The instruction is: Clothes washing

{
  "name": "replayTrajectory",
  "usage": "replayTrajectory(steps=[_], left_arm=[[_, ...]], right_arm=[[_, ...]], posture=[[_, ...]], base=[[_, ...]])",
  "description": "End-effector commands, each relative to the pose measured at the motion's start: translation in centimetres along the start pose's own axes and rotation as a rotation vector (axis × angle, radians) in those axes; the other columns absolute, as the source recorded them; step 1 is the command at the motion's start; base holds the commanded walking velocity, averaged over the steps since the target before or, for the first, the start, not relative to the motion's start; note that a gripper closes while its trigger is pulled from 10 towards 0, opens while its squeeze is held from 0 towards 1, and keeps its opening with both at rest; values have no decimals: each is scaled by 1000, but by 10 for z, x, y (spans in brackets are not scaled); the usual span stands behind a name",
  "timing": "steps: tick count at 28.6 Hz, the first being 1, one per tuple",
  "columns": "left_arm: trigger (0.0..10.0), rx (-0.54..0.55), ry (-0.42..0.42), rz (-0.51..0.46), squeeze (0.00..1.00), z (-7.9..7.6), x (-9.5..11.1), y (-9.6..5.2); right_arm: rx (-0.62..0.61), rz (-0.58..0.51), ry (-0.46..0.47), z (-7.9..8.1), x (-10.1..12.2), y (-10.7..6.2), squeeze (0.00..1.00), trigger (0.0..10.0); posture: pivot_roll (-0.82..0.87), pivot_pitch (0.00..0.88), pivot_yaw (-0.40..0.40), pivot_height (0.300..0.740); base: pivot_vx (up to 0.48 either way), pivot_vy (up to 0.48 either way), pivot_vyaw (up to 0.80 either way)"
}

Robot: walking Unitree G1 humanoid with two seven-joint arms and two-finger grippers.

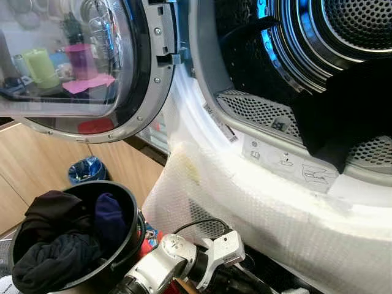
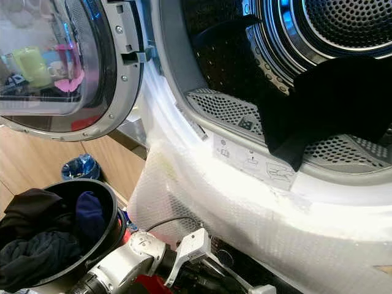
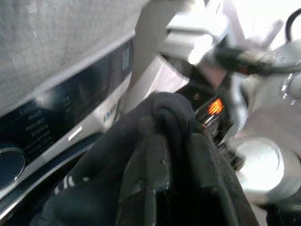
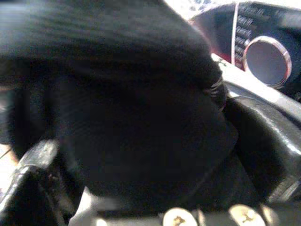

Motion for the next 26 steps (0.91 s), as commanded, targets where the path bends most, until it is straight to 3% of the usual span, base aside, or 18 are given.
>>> replayTrajectory(steps=[1,6,13,26], left_arm=[[0,-22,66,48,0,-2,-2,-1],[0,8,135,119,0,3,-12,-3],[0,47,149,79,0,9,-5,2],[0,98,180,27,0,15,6,11]], right_arm=[[55,7,-8,8,2,0,0,10000],[76,69,-31,8,-10,-5,0,10000],[157,-22,8,22,8,-6,0,10000],[236,-38,26,39,13,1,0,10000]], posture=[[119,50,38,740],[119,49,39,740],[118,42,39,740],[116,36,41,740]], base=[[0,0,0],[0,0,0],[0,0,0],[0,0,0]])
Point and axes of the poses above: a point about 5 cm out from each wrist's last joint towards the gripper, its own y axis pointing out of the wrist towards the gripper, its own x axis along the axis of the wrist's last joint, z = x × y, the point moved 6 cm from there along y, pointing out of the wrist towards the gripper, and after that the axes turned 9 degrees about -y, right-handed, at the moved point
